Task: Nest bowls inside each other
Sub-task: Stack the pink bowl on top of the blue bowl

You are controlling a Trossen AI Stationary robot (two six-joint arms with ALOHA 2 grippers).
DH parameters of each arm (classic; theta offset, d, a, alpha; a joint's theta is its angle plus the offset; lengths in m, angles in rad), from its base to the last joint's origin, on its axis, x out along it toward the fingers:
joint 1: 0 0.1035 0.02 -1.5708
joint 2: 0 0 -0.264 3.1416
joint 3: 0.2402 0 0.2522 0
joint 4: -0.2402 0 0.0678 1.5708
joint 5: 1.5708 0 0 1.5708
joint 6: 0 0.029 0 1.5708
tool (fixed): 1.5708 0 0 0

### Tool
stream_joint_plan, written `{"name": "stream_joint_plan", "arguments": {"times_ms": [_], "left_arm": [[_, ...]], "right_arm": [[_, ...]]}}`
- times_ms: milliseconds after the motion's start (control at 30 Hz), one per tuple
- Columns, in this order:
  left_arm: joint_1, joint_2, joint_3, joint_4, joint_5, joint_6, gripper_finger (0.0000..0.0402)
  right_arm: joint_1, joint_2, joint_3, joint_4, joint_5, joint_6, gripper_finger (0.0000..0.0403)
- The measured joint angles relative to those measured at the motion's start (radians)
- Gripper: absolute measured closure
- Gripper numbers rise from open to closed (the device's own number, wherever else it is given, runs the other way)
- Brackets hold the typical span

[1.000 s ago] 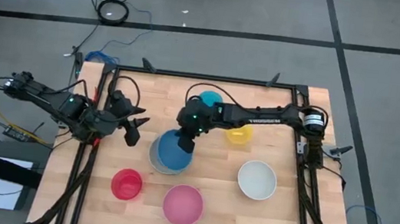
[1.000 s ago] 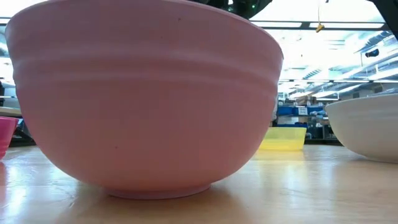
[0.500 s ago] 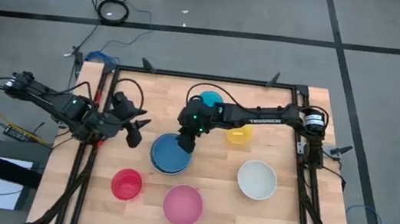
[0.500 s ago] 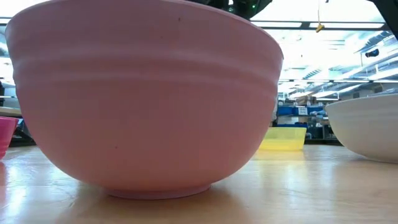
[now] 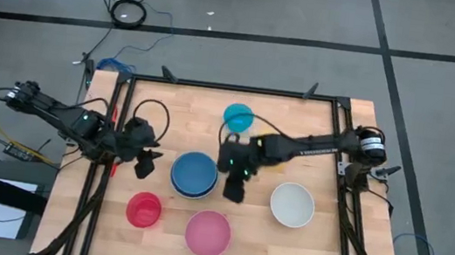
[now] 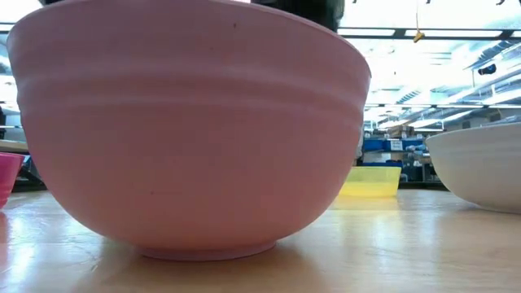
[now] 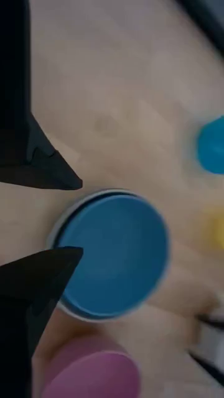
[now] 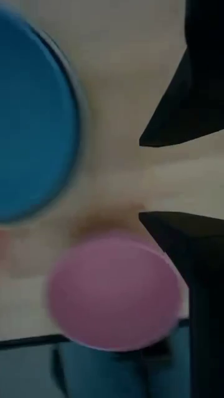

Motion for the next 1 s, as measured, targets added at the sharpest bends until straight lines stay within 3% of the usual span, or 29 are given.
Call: {"name": "stream_joint_plan", "arguments": {"times_ms": [267, 500, 1000], "left_arm": [[-0.021, 0.001, -0.069, 0.024, -0.002, -0.04, 0.0234], [-0.022, 0.0, -0.086, 0.059, -0.005, -0.034, 0.0234], [-0.022, -0.001, -0.086, 0.06, -0.006, 0.023, 0.0234]], "right_arm": [[0.122, 0.011, 0.0, 0.034, 0.076, 0.154, 0.0209], [0.15, 0.05, 0.0, 0.113, 0.105, 0.229, 0.0193], [0.196, 0.156, 0.0, 0.186, 0.139, 0.34, 0.0198]]}}
